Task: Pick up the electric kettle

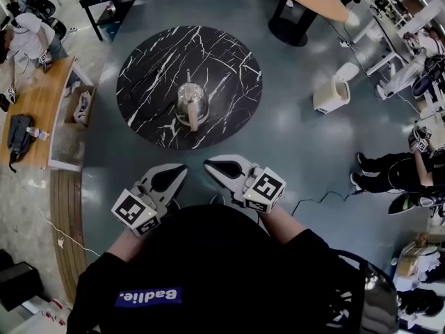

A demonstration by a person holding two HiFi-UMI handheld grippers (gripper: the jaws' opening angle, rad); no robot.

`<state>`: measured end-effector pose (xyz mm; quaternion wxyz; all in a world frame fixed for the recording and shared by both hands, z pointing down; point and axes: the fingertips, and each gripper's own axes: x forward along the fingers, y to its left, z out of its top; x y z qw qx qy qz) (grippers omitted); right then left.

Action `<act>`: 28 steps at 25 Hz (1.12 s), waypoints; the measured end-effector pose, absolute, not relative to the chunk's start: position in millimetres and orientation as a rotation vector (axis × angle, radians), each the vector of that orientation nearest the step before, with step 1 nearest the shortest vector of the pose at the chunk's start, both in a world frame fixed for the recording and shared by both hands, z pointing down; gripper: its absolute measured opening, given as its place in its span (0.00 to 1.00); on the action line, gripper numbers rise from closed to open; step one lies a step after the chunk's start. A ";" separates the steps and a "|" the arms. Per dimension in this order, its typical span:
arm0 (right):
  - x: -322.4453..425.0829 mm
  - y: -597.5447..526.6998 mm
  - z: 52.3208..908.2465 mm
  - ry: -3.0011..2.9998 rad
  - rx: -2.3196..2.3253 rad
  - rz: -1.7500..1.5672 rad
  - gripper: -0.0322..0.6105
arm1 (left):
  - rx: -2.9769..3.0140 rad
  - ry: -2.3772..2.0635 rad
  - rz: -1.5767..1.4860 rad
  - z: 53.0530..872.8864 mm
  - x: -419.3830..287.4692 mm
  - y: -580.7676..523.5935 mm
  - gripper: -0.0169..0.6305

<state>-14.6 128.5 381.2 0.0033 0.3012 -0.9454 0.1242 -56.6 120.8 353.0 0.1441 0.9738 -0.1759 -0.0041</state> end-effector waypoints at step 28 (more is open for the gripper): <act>25.5 90.4 400.0 -2.973 0.859 0.458 0.05 | 2.788 -0.655 -0.025 354.2 -29.3 98.4 0.04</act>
